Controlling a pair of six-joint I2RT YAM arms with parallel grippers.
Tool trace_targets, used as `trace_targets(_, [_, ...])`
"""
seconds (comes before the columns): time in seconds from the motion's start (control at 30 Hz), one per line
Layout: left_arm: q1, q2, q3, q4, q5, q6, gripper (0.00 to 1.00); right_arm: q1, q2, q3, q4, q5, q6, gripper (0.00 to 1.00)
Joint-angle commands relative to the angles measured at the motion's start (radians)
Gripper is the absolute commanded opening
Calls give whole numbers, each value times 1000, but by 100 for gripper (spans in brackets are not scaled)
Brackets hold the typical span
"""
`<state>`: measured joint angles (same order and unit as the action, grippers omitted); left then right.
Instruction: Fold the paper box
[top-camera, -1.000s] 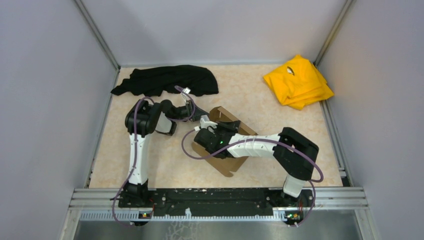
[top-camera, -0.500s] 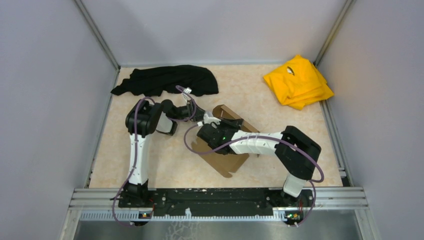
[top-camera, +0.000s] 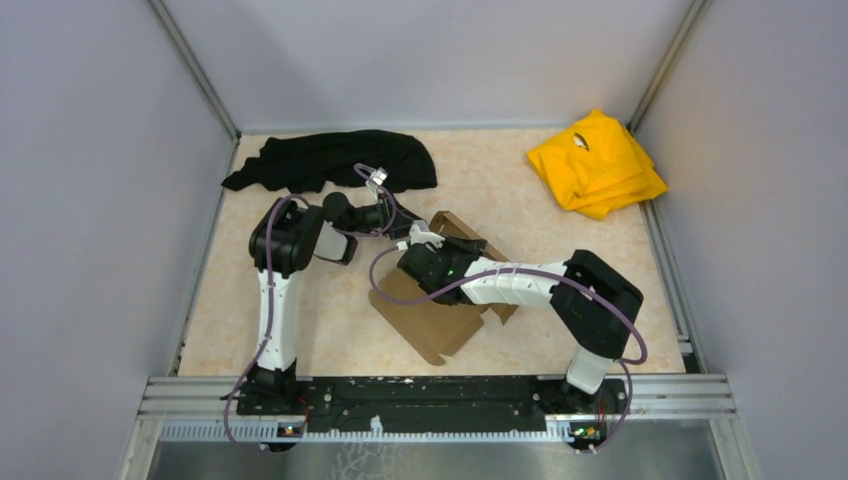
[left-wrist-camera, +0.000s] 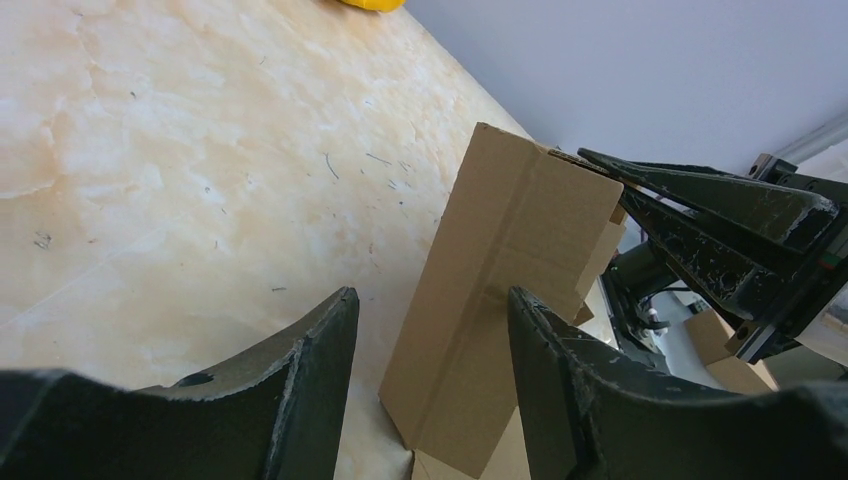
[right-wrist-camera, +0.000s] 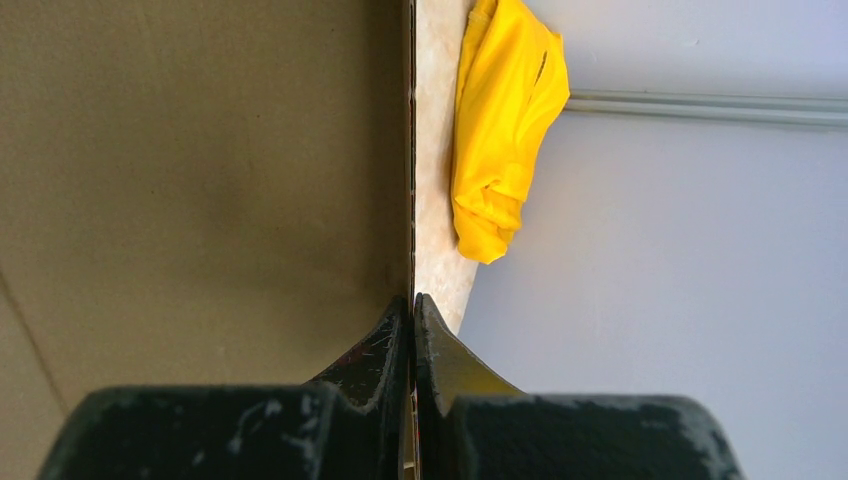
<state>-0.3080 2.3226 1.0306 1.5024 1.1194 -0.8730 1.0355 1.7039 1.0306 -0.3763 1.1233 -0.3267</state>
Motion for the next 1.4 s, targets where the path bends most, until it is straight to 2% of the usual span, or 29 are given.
trace_targets(0.0, [-8,-31,15,-1,21,50,63,-7,-16,20,17,-28,31,0])
trace_targets(0.27, [-11,-25,-31,-6,11,75,63,1,-19,33,7,24,30,0])
trace_targets(0.83, [-10,-48,-100,-49,-9,136,62,106,66,68,-2,168,-36,0])
trace_targets(1.37, [7,-60,-165,27,11,118,63,121,105,106,-55,187,3,0])
